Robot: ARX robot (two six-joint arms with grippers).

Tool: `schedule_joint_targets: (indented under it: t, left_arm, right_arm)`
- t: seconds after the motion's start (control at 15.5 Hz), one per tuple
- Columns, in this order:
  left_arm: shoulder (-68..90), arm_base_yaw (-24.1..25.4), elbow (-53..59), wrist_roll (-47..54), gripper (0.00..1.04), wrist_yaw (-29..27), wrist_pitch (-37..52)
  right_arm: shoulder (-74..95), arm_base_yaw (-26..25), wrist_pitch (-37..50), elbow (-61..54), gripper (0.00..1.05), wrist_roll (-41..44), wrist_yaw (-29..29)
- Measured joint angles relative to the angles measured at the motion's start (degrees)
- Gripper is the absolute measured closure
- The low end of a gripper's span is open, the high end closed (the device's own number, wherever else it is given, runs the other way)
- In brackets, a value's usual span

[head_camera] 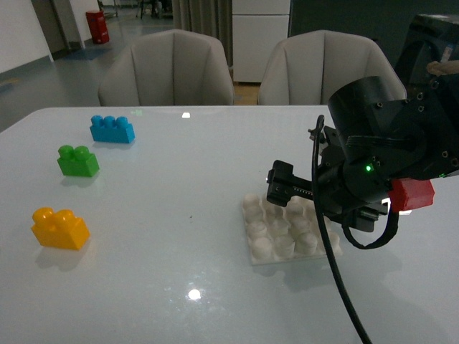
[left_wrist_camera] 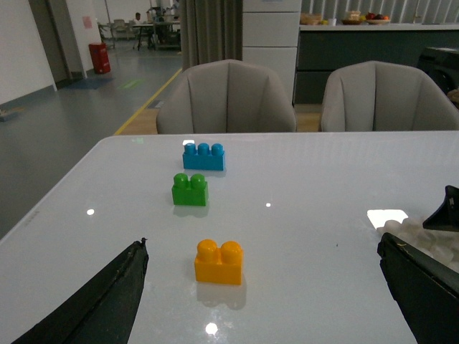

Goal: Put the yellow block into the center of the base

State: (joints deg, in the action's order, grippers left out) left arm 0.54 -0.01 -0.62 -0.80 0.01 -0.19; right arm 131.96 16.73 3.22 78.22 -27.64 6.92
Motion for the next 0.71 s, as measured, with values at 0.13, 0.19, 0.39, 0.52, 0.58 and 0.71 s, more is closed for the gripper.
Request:
schedule_joint_targets:
  t: [0.13,0.19,0.39,0.52,0.58,0.71]
  left_arm:
    - [0.0,0.0,0.0,0.0,0.07,-0.02,0.0]
    - [0.0,0.0,0.0,0.0,0.07,-0.04,0.0]
    - [0.0,0.0,0.0,0.0,0.07,-0.02,0.0]
    - [0.0,0.0,0.0,0.0,0.07,0.0,0.0]
    - [0.0,0.0,0.0,0.0,0.07,0.0,0.0]
    - [0.0,0.0,0.0,0.0,0.07,-0.02,0.0]
  right_arm:
    - [-0.37,0.63,0.11,-0.76,0.06,-1.09,0.11]
    - [-0.46,0.87,0.22,-0.98,0.06,-1.97,0.17]
    - [-0.44,1.29,0.22,-0.7,0.06,-5.33,-0.5]
    - [-0.44,2.23,-0.2,-0.39,0.06,-7.34,-1.11]
    - [-0.44,2.47,-0.28,-0.31,0.06,-8.13,-1.14]
    - [-0.59,2.4,0.44,-0.48,0.06,-9.9,-1.03]
